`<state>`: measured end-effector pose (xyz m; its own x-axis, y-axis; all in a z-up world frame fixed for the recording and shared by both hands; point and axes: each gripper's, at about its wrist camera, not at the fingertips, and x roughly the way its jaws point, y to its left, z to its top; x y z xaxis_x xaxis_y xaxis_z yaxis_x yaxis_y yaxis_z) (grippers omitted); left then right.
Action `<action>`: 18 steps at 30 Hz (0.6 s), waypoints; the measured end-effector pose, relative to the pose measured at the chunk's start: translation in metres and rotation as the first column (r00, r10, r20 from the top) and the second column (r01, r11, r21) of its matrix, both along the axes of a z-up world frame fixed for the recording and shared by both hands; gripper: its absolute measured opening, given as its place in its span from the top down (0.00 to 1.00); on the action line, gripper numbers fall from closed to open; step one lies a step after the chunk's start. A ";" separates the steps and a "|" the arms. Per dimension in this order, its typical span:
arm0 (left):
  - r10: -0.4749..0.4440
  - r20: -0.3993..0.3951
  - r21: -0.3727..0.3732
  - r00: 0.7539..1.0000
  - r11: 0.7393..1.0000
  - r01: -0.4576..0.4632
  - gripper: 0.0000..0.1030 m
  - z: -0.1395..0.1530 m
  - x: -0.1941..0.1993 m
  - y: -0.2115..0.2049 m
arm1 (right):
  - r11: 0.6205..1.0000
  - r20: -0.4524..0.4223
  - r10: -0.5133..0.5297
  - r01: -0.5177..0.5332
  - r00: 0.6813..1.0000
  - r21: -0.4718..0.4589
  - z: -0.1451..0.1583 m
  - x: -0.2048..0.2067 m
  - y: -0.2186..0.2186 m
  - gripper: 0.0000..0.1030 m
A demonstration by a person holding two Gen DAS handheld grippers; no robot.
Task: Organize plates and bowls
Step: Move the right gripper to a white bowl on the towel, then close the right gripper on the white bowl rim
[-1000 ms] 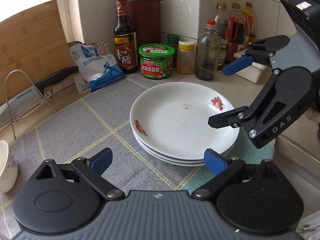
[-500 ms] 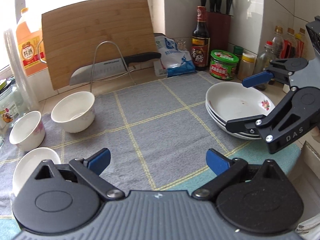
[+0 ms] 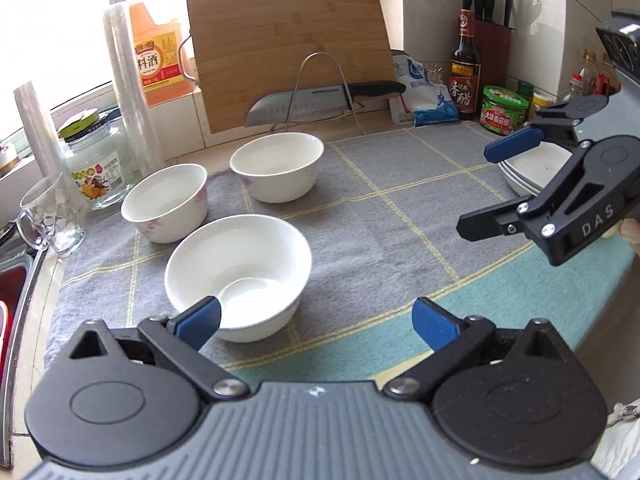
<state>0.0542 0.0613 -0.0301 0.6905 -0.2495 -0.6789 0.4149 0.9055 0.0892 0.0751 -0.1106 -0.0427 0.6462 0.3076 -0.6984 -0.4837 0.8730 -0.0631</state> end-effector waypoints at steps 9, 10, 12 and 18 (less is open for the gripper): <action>-0.018 -0.003 0.028 1.000 0.999 0.019 0.02 -0.024 0.019 0.048 | 0.999 -0.031 0.037 -0.036 0.999 0.019 -0.010 0.020 0.070 0.00; -0.025 0.000 0.034 1.000 0.999 0.025 0.02 -0.027 0.021 0.049 | 0.999 -0.041 0.042 -0.041 0.998 0.026 -0.012 0.023 0.075 0.00; -0.034 0.013 0.034 0.999 0.999 0.034 0.02 -0.031 0.025 0.050 | 0.998 -0.060 0.052 -0.049 0.997 0.047 -0.016 0.030 0.084 0.00; -0.042 0.037 0.023 0.998 0.999 0.041 0.03 -0.038 0.037 0.052 | 0.992 -0.101 0.055 -0.043 0.993 0.117 -0.032 0.050 0.110 0.00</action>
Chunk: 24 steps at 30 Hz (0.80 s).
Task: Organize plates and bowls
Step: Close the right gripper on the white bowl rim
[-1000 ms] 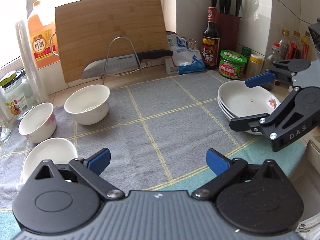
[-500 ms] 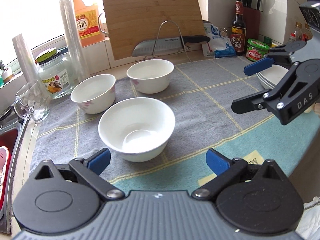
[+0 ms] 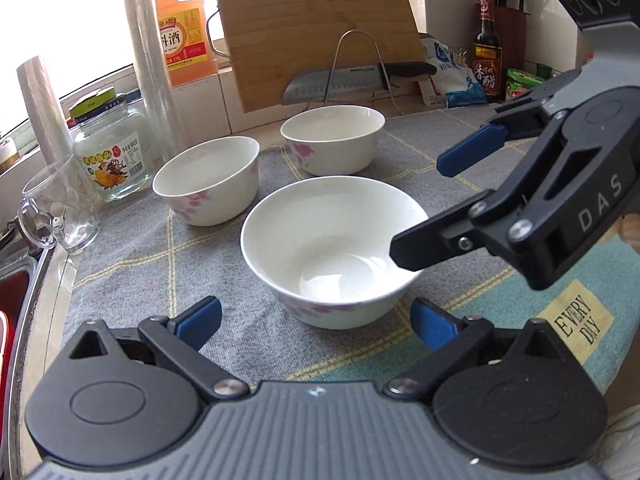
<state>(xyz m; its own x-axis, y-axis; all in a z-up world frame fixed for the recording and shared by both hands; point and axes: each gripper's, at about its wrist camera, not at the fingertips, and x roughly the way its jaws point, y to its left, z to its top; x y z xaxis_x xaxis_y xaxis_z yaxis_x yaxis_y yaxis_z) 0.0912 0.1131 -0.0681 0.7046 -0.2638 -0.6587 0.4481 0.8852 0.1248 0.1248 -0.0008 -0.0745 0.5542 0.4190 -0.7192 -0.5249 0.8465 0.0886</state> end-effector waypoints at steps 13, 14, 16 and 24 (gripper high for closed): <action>-0.023 0.008 -0.032 1.000 0.999 0.023 0.14 -0.002 0.005 -0.003 | 0.998 -0.053 0.053 -0.052 0.997 0.023 -0.014 0.034 0.023 0.17; -0.025 0.007 -0.032 1.000 0.999 0.026 0.14 -0.001 0.005 -0.004 | 0.998 -0.053 0.056 -0.055 0.997 0.025 -0.014 0.034 0.023 0.17; -0.030 0.012 -0.028 0.999 0.999 0.030 0.15 -0.001 0.005 -0.004 | 0.998 -0.057 0.065 -0.063 0.996 0.031 -0.014 0.036 0.023 0.20; -0.047 0.013 -0.029 0.999 0.998 0.048 0.19 -0.001 0.006 -0.006 | 0.996 -0.065 0.088 -0.085 0.994 0.041 -0.014 0.040 0.025 0.25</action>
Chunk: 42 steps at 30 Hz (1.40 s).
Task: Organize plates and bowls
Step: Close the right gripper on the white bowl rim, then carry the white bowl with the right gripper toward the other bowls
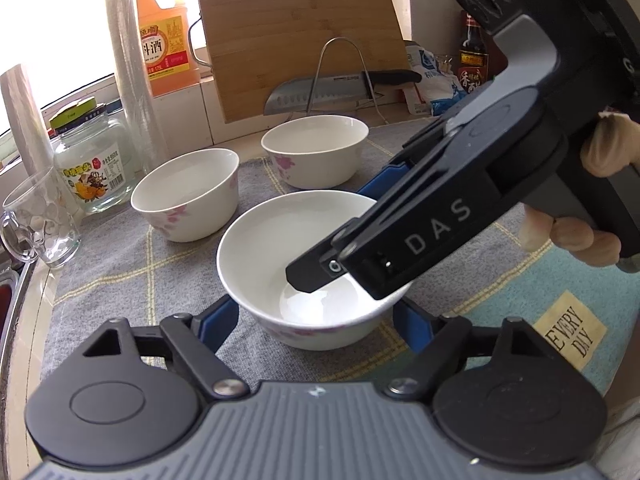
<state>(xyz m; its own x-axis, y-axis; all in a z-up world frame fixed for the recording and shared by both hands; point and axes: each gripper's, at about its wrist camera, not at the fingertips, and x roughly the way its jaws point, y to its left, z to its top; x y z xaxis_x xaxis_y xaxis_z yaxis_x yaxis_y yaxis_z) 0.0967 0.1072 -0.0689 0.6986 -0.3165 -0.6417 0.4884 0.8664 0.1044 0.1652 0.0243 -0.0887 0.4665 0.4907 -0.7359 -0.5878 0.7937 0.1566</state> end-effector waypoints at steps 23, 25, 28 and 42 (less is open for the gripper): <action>-0.103 0.002 -0.004 0.995 0.995 0.103 0.19 0.014 -0.008 -0.032 | 0.997 -0.003 -0.075 0.076 0.997 0.018 0.016 -0.021 -0.039 0.26; -0.120 0.001 -0.009 0.993 0.993 0.120 0.19 0.014 -0.009 -0.038 | 0.996 -0.001 -0.091 0.091 0.996 0.016 0.017 -0.025 -0.047 0.26; -0.147 -0.004 -0.009 0.989 0.989 0.147 0.19 0.013 -0.010 -0.050 | 0.993 -0.001 -0.118 0.118 0.993 0.016 0.019 -0.032 -0.061 0.26; -0.236 -0.034 -0.026 0.971 0.972 0.235 0.19 0.005 -0.018 -0.089 | 0.979 -0.025 -0.202 0.201 0.979 -0.009 0.018 -0.059 -0.112 0.26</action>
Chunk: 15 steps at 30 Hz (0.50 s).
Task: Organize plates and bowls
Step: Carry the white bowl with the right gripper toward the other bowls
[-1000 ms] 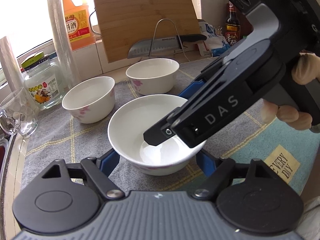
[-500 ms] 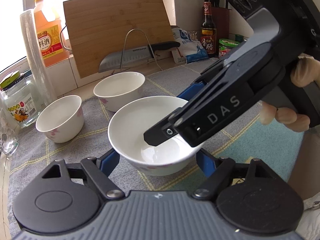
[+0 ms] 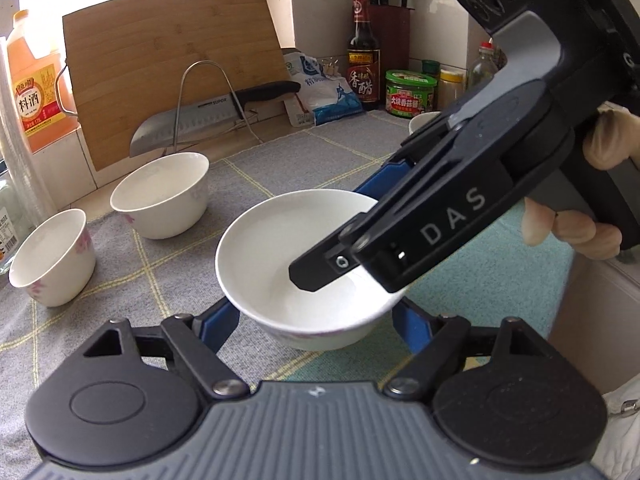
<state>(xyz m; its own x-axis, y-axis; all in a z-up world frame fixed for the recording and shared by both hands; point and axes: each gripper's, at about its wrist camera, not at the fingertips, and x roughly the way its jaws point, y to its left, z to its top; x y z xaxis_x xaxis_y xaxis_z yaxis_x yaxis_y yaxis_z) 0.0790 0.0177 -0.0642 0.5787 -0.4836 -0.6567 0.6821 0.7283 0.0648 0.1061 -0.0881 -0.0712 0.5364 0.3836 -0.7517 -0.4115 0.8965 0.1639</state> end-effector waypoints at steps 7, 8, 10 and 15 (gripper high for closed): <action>0.019 -0.040 -0.002 0.999 1.000 -0.019 0.19 -0.004 0.000 -0.002 | 1.000 -0.020 0.012 -0.012 1.000 -0.010 -0.004 -0.002 0.000 0.26; 0.022 -0.046 -0.006 0.999 1.000 -0.023 0.19 -0.004 0.001 -0.002 | 1.000 -0.022 0.014 -0.014 1.000 -0.013 -0.004 -0.002 0.001 0.26; 0.030 -0.056 -0.010 0.998 0.999 -0.030 0.19 -0.006 0.001 -0.002 | 1.000 -0.024 0.020 -0.021 1.000 -0.021 -0.005 -0.002 0.002 0.26; 0.026 -0.051 -0.016 0.998 1.000 -0.027 0.19 -0.006 0.001 -0.002 | 0.999 -0.031 0.020 -0.021 0.999 -0.025 -0.008 0.001 0.001 0.24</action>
<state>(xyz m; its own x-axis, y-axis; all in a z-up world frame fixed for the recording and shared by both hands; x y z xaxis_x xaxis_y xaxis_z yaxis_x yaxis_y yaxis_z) 0.0796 0.0160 -0.0700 0.5576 -0.4796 -0.6776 0.6647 0.7469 0.0183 0.1069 -0.0869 -0.0789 0.5049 0.3749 -0.7775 -0.4249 0.8920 0.1542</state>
